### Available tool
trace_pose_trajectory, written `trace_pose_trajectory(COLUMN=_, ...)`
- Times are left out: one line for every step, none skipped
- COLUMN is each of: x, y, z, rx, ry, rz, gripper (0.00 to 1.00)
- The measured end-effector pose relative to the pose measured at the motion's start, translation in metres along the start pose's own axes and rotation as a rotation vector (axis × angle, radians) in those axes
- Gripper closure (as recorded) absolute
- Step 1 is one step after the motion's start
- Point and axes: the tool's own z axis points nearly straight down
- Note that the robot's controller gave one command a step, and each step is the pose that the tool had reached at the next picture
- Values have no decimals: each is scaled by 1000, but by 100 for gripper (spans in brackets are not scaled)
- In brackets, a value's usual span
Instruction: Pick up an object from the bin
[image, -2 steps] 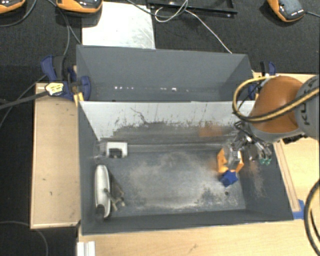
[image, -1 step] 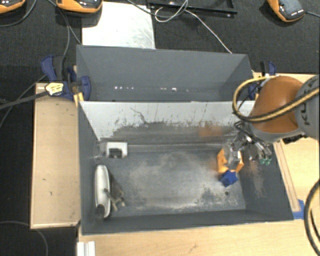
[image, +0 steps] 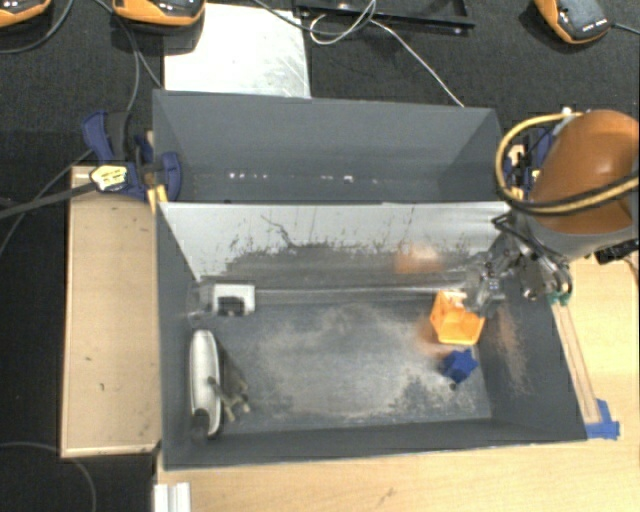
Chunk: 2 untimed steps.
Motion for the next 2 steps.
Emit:
trace_pose_trajectory(x=3, y=-10, z=-46, rx=2, ry=-7, rz=94, gripper=0)
trace_pose_trajectory(x=3, y=-10, z=-46, rx=2, ry=-7, rz=95, gripper=0)
